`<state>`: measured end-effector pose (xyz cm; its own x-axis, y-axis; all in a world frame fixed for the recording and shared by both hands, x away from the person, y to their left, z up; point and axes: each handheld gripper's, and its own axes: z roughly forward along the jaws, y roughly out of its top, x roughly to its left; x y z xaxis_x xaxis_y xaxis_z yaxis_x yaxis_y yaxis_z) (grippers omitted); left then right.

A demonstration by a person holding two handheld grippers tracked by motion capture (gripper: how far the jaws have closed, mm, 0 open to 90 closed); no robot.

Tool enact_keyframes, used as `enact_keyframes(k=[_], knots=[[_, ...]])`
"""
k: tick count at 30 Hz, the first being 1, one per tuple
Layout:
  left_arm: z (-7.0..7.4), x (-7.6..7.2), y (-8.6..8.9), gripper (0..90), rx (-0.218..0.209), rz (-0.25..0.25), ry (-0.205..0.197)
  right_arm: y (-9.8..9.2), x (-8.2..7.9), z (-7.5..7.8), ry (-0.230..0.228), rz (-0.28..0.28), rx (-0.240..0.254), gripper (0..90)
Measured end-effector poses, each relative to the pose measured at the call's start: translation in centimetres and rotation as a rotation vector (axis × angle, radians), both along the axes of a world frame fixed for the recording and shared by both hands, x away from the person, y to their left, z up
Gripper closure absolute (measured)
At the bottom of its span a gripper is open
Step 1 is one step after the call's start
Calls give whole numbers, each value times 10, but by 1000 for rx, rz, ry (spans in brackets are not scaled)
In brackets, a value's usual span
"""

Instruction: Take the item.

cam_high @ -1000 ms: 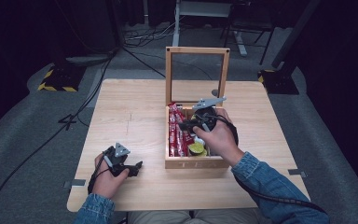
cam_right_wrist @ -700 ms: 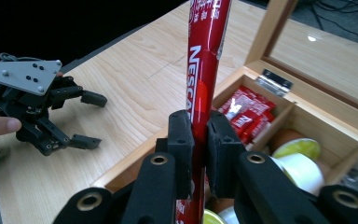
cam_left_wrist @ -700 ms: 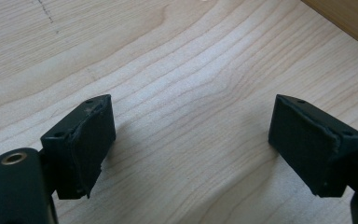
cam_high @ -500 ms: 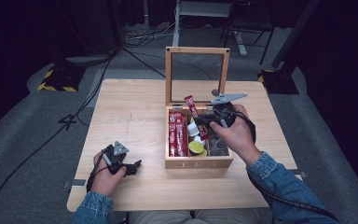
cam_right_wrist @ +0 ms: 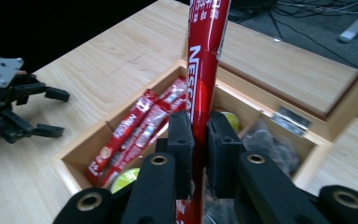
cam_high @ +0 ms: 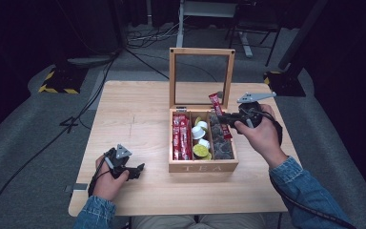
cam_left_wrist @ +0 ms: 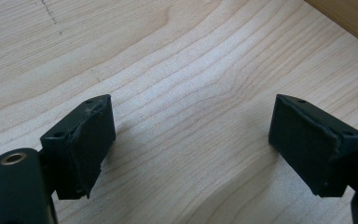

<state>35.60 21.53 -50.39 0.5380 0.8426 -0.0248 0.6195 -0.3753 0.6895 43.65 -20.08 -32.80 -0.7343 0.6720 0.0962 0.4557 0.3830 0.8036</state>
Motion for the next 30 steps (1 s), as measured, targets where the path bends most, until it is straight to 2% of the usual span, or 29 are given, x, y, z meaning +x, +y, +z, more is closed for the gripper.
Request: enact_keyframes(k=[9,14,18,22,30], knots=[[0,0,0,148,0,0,0,-38,6,0,-7,-103,-1,818],[0,0,0,148,0,0,0,-55,9,-4,-13,-133,-12,818],[0,0,0,148,0,0,0,-68,11,-11,3,-162,-13,818],[0,0,0,148,0,0,0,-79,13,-18,-3,-185,-31,818],[0,0,0,148,0,0,0,-103,19,-38,-6,-229,-37,817]])
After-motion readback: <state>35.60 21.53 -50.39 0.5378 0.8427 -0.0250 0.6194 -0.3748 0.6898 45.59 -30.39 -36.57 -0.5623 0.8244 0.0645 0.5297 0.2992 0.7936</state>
